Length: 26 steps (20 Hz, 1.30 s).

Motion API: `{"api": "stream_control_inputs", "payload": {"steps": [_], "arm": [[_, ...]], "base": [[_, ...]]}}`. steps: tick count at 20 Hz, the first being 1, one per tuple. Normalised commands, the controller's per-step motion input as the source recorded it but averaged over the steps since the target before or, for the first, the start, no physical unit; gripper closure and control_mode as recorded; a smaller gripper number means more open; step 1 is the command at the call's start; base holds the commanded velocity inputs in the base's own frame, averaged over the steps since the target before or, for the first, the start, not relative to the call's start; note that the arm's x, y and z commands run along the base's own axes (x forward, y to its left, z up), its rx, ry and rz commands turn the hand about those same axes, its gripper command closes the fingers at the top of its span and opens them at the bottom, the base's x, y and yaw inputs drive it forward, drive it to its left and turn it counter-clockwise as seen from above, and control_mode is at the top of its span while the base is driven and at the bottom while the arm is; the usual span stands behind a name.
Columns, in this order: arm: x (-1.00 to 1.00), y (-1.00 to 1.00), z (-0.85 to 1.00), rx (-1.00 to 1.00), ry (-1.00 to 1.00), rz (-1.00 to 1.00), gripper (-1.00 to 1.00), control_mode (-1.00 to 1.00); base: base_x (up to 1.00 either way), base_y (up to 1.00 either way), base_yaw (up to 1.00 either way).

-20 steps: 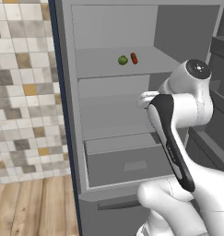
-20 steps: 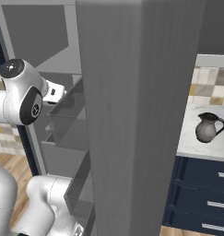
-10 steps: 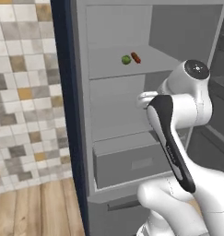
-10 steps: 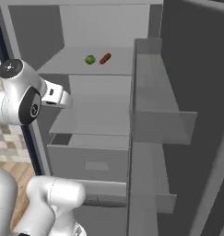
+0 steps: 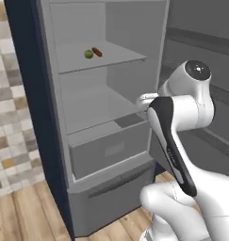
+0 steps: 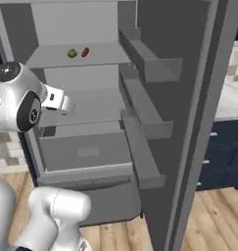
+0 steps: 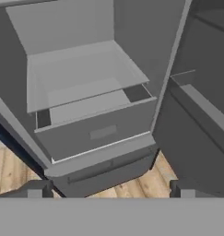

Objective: Move the brussel sprout and kebabs from the second highest shelf to the top shelf to make space. Then, place the pitcher from the counter on the cleared second highest shelf.

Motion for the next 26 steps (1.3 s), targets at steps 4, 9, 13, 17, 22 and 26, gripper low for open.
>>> {"api": "stream_control_inputs", "payload": {"steps": [4,9,13,17,22,26], "arm": [[0.0,0.0,0.0,0.0,0.0,0.0,-1.0,1.0],[0.0,0.0,0.0,0.0,0.0,0.0,-1.0,1.0],[0.0,0.0,0.0,0.0,0.0,0.0,-1.0,1.0],[0.0,0.0,0.0,0.0,0.0,0.0,-1.0,1.0],[0.0,0.0,0.0,0.0,0.0,0.0,-1.0,1.0],[0.0,0.0,0.0,0.0,0.0,0.0,-1.0,1.0]], "base": [[-1.0,0.0,-0.54],[-0.95,0.0,-0.6],[-0.56,0.0,-0.69],[-0.2,-0.08,-0.65],[-0.03,-0.26,-0.62],[0.0,-0.43,-0.54]]}}
